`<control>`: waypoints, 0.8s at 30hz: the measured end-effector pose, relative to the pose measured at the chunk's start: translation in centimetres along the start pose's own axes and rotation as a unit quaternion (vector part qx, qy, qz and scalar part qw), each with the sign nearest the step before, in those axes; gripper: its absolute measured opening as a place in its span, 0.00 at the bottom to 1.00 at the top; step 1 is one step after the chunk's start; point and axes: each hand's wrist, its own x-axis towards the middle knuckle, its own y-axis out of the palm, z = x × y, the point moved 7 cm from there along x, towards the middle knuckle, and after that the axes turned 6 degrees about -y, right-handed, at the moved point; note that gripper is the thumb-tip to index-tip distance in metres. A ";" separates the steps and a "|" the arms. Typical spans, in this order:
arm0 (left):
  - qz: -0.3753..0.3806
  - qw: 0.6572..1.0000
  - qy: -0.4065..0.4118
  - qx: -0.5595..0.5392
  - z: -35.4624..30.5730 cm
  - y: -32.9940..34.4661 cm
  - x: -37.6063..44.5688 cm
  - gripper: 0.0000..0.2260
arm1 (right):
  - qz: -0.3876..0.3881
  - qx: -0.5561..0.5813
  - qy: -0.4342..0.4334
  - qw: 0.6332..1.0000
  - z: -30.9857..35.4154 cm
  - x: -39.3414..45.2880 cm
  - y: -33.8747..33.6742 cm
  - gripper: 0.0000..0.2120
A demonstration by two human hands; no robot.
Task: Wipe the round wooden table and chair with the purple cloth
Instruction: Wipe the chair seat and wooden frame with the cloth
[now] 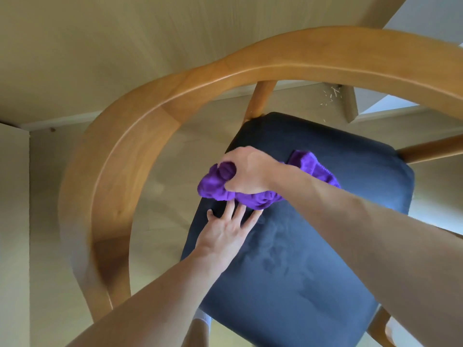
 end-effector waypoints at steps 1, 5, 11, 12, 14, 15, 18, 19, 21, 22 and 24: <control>0.003 1.000 0.002 -0.002 0.0 0.1 0.1 0.54 | -0.042 -0.005 0.016 0.999 -1.2 -0.4 -1.7 0.10; -0.003 1.000 0.008 0.005 0.1 0.0 0.1 0.54 | -0.269 -0.040 0.108 0.956 -7.0 -3.6 -9.4 0.18; -0.006 1.000 0.001 0.008 0.2 -0.2 -0.1 0.56 | -0.206 -0.121 0.130 0.962 -6.1 -3.5 -3.8 0.23; -0.007 1.000 0.000 0.003 0.2 -0.1 -0.1 0.55 | -0.189 -0.113 0.107 0.970 -4.8 -3.2 -2.0 0.22; 0.005 1.000 -0.001 -0.006 0.3 -0.1 0.0 0.53 | -0.153 -0.081 0.047 0.984 -2.2 -2.7 0.9 0.17; 0.015 1.000 -0.001 -0.013 0.2 0.0 -0.1 0.52 | -0.125 -0.070 0.017 0.990 -1.2 -2.6 1.8 0.14; 0.008 1.000 -0.011 -0.026 0.1 0.1 0.1 0.49 | -0.079 -0.030 -0.013 0.996 -1.3 -3.0 1.0 0.09; 0.005 1.000 -0.010 -0.026 0.1 0.1 0.2 0.50 | -0.105 -0.010 0.002 0.994 -2.4 -3.3 -0.6 0.10; 0.002 1.000 -0.003 -0.023 0.0 0.2 0.2 0.50 | -0.214 0.019 0.063 0.975 -5.6 -4.2 -5.2 0.14; 0.000 1.000 0.000 -0.021 0.0 0.3 0.2 0.50 | -0.279 0.027 0.102 0.955 -7.3 -4.8 -7.6 0.16; -0.004 1.000 0.002 -0.021 0.1 0.3 0.1 0.51 | -0.366 0.023 0.175 0.914 -10.0 -5.7 -10.9 0.18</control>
